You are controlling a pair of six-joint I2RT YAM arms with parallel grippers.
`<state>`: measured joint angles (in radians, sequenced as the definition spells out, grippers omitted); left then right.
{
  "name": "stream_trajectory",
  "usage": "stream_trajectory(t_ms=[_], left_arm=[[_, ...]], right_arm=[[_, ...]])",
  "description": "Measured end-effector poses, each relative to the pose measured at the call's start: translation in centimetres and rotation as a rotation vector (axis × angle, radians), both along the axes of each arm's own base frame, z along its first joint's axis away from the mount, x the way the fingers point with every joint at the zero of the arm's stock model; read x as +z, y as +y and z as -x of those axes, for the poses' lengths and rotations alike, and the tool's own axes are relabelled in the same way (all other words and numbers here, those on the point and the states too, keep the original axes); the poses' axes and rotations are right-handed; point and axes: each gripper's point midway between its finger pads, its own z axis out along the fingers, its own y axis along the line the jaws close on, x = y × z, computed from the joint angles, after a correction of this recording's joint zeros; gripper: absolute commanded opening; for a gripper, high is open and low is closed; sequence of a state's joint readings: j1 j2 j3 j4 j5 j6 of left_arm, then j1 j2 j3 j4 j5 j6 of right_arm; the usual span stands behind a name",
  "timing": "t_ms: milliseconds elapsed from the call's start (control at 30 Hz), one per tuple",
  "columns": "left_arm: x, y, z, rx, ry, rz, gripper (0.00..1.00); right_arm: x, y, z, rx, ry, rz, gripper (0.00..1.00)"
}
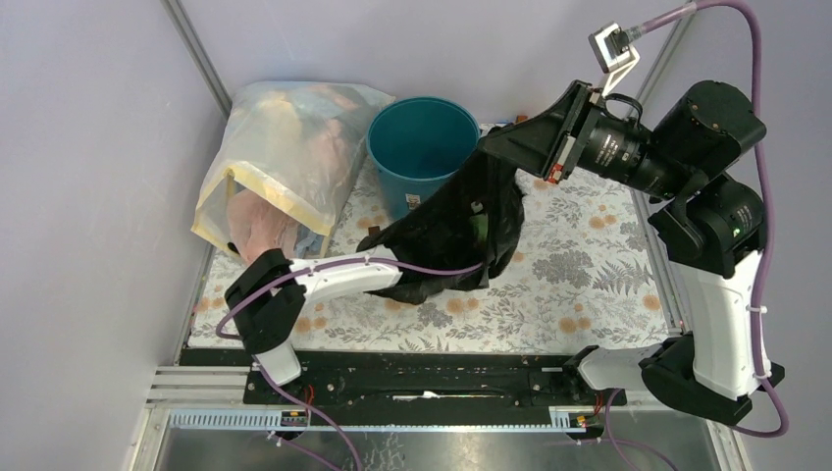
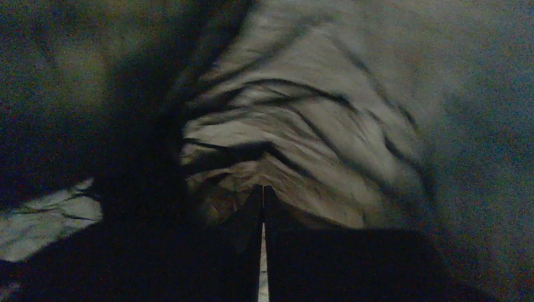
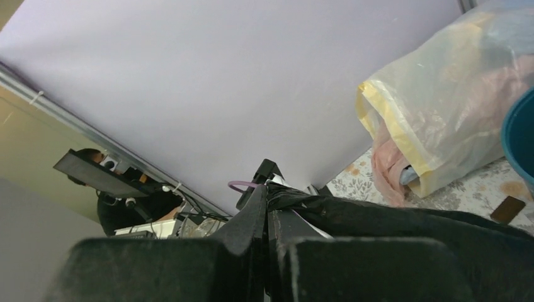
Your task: Put the trash bags into the trash bin
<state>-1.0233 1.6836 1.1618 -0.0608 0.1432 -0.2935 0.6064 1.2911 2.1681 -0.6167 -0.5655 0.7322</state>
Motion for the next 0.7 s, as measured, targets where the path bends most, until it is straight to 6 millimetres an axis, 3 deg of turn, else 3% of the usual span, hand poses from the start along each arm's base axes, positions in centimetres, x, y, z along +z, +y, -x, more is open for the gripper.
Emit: stream_trajectory(t_ms=[67, 167, 267, 367, 433, 500, 567, 700], left_arm=[[-2.6, 1.6, -0.1, 0.037, 0.034, -0.109, 0.0], [-4.7, 3.9, 0.3, 0.071, 0.071, -0.225, 0.02], [-5.0, 5.2, 0.6, 0.086, 0.079, -0.277, 0.07], [-3.6, 5.9, 1.4, 0.075, 0.087, -0.274, 0.16], [-1.1, 6.0, 2.1, 0.065, 0.086, -0.235, 0.32], [2.8, 5.5, 2.7, 0.056, 0.069, -0.156, 0.42], [7.3, 4.8, 3.1, 0.044, 0.042, -0.061, 0.47], [16.4, 3.6, 4.3, 0.005, -0.012, 0.139, 0.47]], right_arm=[[-0.1, -0.1, -0.5, -0.027, 0.005, 0.01, 0.0], [-0.2, -0.7, -1.0, -0.077, 0.008, 0.025, 0.0], [-0.5, -1.5, -1.2, -0.131, 0.001, 0.039, 0.0], [-1.5, -2.4, -1.5, -0.189, -0.004, 0.054, 0.0], [-3.3, -2.9, -2.0, -0.23, 0.012, 0.082, 0.0], [-6.3, -3.3, -2.7, -0.273, 0.051, 0.129, 0.0], [-9.9, -3.8, -3.5, -0.322, 0.097, 0.182, 0.0], [-14.7, -4.4, -5.2, -0.401, 0.158, 0.271, 0.0]])
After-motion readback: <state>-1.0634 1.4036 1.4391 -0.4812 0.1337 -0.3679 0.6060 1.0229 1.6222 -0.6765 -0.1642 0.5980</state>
